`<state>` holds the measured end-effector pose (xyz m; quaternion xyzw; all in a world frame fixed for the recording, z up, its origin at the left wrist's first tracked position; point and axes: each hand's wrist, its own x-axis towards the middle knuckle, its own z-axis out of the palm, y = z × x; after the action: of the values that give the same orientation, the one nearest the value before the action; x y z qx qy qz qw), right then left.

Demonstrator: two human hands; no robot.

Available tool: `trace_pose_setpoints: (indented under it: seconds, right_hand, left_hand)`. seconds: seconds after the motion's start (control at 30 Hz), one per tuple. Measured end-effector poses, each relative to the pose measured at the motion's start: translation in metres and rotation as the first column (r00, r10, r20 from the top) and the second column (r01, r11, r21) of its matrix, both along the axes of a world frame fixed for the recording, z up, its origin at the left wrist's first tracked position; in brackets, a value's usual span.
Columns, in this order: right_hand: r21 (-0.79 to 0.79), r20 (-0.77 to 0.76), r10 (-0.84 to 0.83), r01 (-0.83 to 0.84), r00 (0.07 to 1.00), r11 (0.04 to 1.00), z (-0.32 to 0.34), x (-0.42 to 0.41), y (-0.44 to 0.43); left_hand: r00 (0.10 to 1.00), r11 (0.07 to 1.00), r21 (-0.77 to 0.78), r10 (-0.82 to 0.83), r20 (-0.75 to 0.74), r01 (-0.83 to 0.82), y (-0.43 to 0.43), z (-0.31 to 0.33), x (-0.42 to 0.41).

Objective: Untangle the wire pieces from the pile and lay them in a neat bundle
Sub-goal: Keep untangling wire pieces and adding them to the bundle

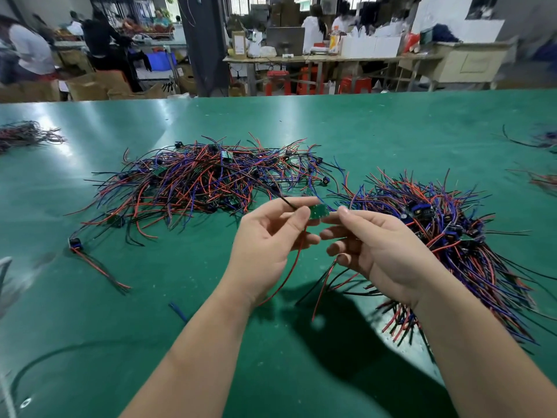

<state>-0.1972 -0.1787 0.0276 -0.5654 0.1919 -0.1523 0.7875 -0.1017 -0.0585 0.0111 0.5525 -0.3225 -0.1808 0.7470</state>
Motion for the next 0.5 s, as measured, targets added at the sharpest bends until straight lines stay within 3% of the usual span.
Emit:
trace_pose_setpoints:
  seconds: [0.3,0.5]
  right_hand:
    - [0.051,0.067,0.044,-0.047,0.997,0.998,-0.0048,0.0008,-0.0032]
    - [0.088,0.098,-0.024,0.015,0.995,0.996,-0.0038,0.0025,-0.002]
  left_hand:
    - [0.977,0.998,0.049,-0.035,0.211,0.025,-0.0007,-0.0046,-0.0016]
    - [0.98,0.998,0.042,0.027,0.199,-0.036,-0.0004,-0.0064,0.0011]
